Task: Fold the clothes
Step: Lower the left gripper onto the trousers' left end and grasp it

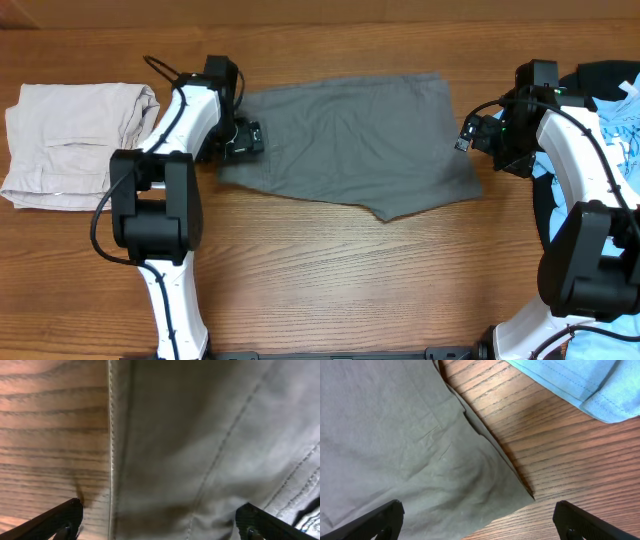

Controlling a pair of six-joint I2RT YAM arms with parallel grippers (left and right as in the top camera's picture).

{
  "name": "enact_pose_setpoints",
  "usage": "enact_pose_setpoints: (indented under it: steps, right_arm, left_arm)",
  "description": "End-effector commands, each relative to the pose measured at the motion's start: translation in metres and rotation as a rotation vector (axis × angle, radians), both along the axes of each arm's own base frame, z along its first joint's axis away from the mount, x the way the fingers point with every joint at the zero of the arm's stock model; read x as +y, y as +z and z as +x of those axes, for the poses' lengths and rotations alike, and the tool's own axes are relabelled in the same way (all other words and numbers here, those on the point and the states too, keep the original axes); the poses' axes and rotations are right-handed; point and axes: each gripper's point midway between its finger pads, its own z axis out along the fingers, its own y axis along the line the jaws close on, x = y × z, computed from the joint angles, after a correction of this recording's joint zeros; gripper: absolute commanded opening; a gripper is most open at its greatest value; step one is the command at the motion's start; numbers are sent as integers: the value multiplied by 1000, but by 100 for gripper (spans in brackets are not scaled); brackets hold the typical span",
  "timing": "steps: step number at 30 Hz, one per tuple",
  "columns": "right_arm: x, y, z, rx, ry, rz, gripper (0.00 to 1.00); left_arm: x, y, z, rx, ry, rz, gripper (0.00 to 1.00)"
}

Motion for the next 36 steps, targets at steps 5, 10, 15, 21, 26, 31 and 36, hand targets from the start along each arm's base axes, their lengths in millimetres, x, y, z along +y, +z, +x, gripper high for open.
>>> enact_pose_setpoints:
  steps: [5, 10, 15, 21, 26, 31, 36]
  right_arm:
    - [-1, 7, 5, -26, -2, -1, 100]
    - [-1, 7, 5, -26, -2, -1, 100]
    - [-1, 7, 5, -26, -2, -1, 100]
    - [-1, 7, 5, -26, -2, -1, 100]
    - [-1, 7, 5, -26, -2, -1, 100]
    - [-1, 7, 5, -26, -2, -1, 100]
    - [-1, 7, 5, -26, -2, -1, 100]
  left_arm:
    - [7, -28, -7, 69, 30, -22, 98]
    - [4, -47, -16, 119, 27, -38, 94]
    - [4, -55, -21, 146, 27, -37, 80]
    - [4, -56, -23, 154, 28, -36, 74]
    - [4, -59, -27, 164, 29, -36, 63]
    - [5, -59, -28, 167, 23, -34, 35]
    - [7, -53, -25, 163, -26, -20, 11]
